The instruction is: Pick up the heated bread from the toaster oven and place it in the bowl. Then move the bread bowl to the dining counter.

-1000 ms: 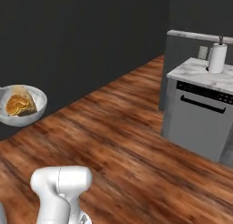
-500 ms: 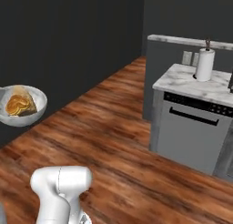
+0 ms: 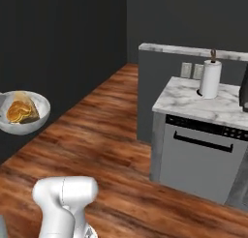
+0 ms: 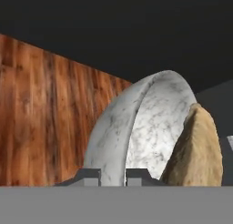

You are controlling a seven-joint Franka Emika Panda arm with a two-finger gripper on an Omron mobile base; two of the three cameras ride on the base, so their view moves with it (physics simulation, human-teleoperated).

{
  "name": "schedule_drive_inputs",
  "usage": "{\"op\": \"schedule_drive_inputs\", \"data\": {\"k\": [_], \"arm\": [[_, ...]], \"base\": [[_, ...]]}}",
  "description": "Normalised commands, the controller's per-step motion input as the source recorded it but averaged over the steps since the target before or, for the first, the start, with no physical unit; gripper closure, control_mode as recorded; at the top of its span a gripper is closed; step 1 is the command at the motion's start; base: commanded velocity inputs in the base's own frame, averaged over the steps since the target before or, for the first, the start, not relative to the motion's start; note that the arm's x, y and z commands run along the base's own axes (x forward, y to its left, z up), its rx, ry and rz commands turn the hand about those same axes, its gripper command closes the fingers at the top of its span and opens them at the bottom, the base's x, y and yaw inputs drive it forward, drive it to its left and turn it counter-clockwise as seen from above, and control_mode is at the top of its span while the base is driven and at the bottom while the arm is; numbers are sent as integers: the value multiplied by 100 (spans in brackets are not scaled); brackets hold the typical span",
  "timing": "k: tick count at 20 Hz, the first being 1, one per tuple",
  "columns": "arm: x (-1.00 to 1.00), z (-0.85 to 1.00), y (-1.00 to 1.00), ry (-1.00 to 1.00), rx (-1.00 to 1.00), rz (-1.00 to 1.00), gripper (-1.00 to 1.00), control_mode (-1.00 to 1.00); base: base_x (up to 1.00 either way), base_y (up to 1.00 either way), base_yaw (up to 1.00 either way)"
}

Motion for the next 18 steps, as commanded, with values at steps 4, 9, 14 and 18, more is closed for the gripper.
{"op": "schedule_drive_inputs", "data": {"k": [4,9,14,18], "arm": [[0,0,0,0,0,0,100,100],[0,0,0,0,0,0,100,100],[0,0,0,0,0,0,100,100],[0,0,0,0,0,0,100,100]], "base": [[100,55,-30],[100,66,-30],[100,72,-30],[100,74,-33]]}}
